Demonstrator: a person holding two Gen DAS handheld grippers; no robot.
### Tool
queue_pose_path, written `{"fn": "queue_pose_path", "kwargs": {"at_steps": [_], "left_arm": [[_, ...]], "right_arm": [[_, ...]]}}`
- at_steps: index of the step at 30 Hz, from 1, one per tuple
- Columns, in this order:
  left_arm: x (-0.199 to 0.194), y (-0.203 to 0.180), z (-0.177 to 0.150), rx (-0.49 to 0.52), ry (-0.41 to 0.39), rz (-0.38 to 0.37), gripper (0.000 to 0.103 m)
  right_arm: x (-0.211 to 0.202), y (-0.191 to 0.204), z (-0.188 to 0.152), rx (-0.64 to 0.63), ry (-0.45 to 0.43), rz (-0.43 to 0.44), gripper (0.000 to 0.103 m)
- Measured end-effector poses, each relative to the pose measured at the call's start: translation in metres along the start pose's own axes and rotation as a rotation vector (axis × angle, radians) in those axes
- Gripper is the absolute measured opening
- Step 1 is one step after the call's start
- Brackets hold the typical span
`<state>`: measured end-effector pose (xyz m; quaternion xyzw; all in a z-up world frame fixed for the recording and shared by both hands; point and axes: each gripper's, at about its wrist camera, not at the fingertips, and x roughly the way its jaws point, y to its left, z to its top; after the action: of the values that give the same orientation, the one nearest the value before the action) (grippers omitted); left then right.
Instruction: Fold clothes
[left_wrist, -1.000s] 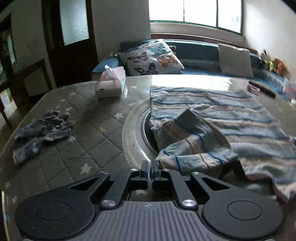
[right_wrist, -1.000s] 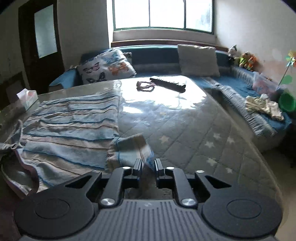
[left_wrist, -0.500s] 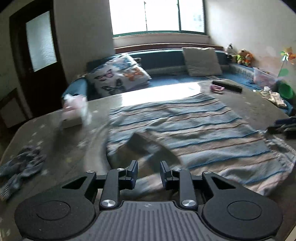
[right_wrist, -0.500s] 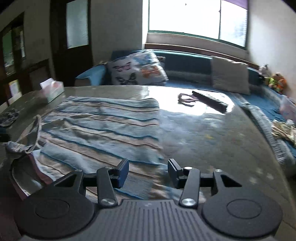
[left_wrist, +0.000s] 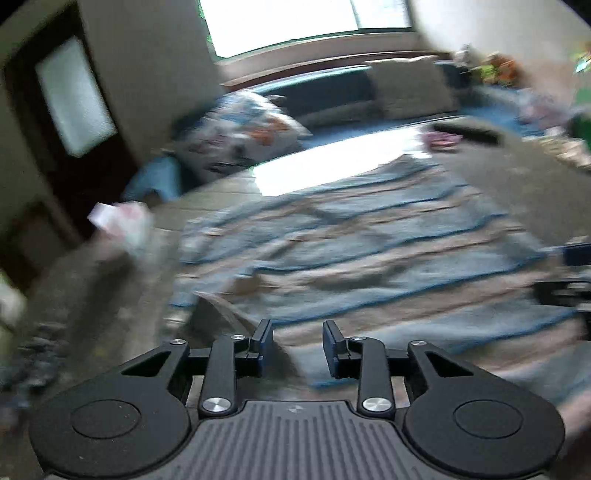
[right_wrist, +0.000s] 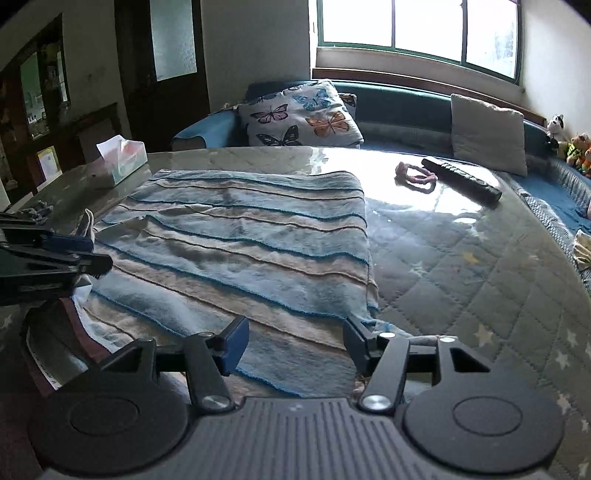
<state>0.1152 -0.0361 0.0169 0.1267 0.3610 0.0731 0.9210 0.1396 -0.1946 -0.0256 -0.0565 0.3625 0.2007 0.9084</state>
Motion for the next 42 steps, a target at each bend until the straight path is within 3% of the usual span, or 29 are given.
{"fn": "queue_pose_path", "kwargs": {"at_steps": [4,7,8,10,14,21,32,34,38,42], "left_arm": [[0.010,0.015,-0.002,-0.031,0.034,0.084,0.032],[0.011,0.039,-0.008,-0.072,0.041,0.060,0.026],[0.010,0.047,-0.010,-0.088,0.039,0.052,0.017],[0.007,0.065,-0.015,-0.119,0.031,0.046,0.010],[-0.003,0.104,-0.023,-0.167,0.001,0.069,0.005],[-0.006,0.170,-0.050,-0.254,0.050,0.146,0.004],[0.004,0.215,-0.076,-0.303,0.166,0.118,0.010],[0.004,0.220,-0.077,-0.300,0.169,0.162,0.012],[-0.005,0.239,-0.085,-0.330,0.162,0.170,0.012],[-0.027,0.246,-0.091,-0.322,0.121,0.115,0.013]], "right_arm": [[0.000,-0.002,0.000,0.001,0.003,-0.003,0.058],[0.000,-0.004,-0.001,0.008,0.001,-0.007,0.058],[-0.001,-0.004,-0.001,0.008,0.001,-0.008,0.058],[-0.001,-0.004,-0.001,0.005,0.003,-0.009,0.058],[-0.001,-0.001,0.001,-0.003,0.002,-0.005,0.058],[-0.007,0.024,0.004,-0.072,-0.010,0.071,0.058],[-0.005,0.095,0.001,-0.285,0.038,0.328,0.058],[-0.006,0.106,0.001,-0.321,0.038,0.353,0.058],[-0.005,0.137,-0.002,-0.402,0.042,0.413,0.058],[-0.003,0.166,-0.006,-0.481,0.032,0.442,0.058]]}}
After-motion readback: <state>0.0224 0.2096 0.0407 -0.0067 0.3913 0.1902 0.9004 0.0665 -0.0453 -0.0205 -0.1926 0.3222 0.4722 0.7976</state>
